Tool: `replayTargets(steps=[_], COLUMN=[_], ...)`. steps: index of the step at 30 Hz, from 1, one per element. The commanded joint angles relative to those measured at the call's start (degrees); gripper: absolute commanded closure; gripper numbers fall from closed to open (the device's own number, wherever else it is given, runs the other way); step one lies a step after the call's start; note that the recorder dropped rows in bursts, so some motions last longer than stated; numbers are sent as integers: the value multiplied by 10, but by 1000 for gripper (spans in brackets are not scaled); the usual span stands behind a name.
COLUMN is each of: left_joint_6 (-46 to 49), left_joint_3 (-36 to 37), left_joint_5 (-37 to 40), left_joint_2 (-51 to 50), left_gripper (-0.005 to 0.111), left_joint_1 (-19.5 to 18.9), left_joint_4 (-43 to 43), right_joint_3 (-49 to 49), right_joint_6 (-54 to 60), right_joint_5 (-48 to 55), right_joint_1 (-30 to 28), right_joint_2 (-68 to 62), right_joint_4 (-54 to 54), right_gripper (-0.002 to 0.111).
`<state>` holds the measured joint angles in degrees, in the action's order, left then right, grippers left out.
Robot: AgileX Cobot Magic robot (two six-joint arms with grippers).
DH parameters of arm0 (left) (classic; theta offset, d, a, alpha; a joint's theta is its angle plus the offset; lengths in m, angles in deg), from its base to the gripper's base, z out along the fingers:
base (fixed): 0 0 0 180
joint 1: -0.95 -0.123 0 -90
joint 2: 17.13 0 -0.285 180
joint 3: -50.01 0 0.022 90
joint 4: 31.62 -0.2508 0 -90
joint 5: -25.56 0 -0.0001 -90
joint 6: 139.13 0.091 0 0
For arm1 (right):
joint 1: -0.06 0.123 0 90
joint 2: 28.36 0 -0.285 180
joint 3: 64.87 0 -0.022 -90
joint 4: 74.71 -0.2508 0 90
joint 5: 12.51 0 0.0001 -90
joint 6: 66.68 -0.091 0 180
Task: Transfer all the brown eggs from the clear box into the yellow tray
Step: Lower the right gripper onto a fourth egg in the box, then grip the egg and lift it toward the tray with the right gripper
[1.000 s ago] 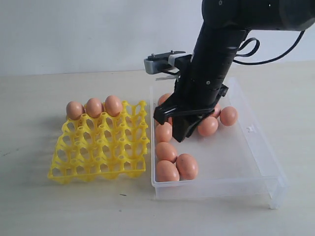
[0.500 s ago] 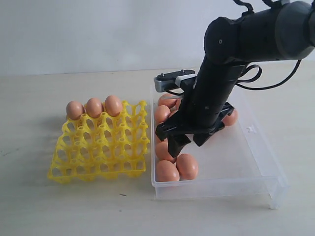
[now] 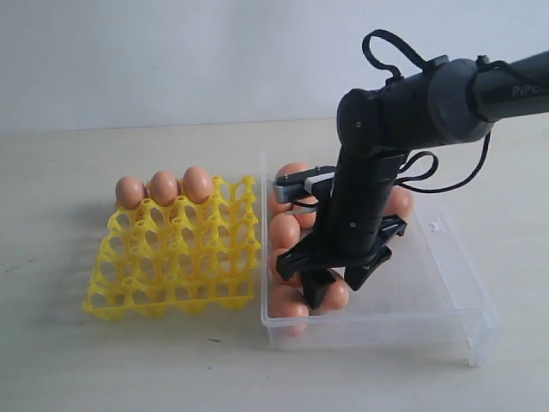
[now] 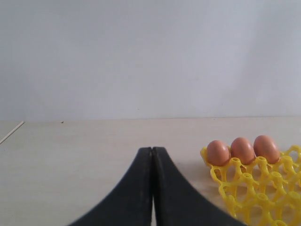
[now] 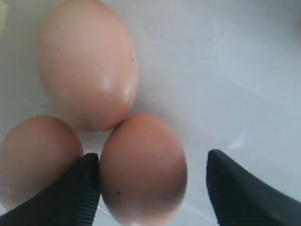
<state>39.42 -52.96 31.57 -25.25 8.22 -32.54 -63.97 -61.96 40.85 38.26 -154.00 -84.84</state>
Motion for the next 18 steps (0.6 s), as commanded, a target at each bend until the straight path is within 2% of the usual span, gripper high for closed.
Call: replayTargets(steps=[1,2,6,7,11,13,14,16,18], left_joint_6=[-2,-2,-2,-2,-2,-2,-2,-2,-2], left_joint_3=[2,2,2,2,2,2,2,2,2], left_joint_5=[-1,-1,-1,-1,-1,-1,-1,-1,-1], left_joint_2=[3,3,3,3,3,3,3,3,3], left_gripper=[107,107,107,107,107,107,107,107,107], left_joint_1=[1,1,1,1,1,1,1,1,1], left_joint_4=[4,4,4,4,4,4,4,4,4], right_joint_3=[4,4,4,4,4,4,4,4,4], right_joint_6=[-3,-3,-3,-3,-3,-3,-3,16,26], right_joint_5=[-4,-4,-4,-4,-40,-104,-177,-261,-325], right_joint_1=[-2,-2,-2,-2,-2,-2,-2,0,12], right_joint_2=[-7,-7,5,19,96,141,164,171,155], right_joint_4=[8,9,9,15,26,14,-25,-104,-125], right_gripper=[58,69,95,108,108,108,108,108,108])
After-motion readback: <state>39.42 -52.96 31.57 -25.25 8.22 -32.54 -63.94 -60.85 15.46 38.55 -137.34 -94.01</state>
